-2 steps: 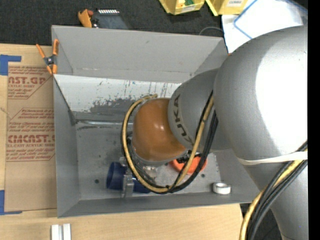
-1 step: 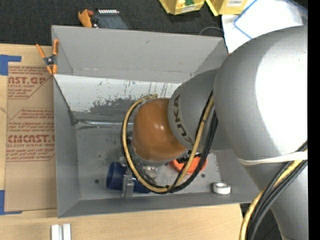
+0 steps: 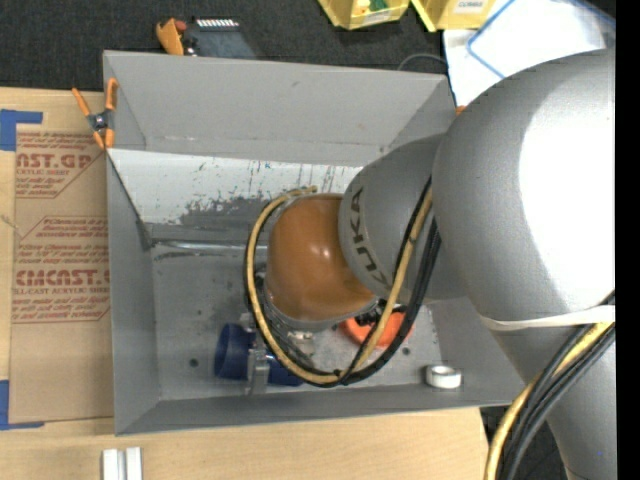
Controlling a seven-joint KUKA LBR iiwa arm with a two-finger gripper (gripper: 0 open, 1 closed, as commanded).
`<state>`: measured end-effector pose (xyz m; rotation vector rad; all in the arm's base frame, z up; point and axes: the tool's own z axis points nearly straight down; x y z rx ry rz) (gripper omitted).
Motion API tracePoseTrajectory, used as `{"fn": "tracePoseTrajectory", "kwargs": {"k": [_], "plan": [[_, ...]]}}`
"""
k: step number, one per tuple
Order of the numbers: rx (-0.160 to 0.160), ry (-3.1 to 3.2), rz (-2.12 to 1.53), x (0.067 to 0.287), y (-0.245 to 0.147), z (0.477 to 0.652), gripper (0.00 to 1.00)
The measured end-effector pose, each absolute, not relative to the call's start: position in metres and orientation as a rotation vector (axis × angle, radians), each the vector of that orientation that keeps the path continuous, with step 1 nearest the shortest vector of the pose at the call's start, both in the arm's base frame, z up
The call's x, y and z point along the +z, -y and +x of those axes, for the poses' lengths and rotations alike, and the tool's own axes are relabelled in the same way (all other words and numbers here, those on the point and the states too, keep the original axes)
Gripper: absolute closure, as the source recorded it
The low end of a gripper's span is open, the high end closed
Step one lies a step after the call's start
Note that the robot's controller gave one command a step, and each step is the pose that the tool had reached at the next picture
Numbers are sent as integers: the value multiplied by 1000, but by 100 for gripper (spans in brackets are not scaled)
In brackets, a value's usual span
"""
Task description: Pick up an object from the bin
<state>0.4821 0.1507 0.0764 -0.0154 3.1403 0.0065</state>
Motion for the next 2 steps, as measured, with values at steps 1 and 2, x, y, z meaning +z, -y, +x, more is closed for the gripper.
{"fn": "tracePoseTrajectory", "kwargs": {"k": [1, 2], "plan": [[6, -3143, -15, 93, -151, 481, 100], [5, -3146, -16, 118, -151, 481, 100]]}}
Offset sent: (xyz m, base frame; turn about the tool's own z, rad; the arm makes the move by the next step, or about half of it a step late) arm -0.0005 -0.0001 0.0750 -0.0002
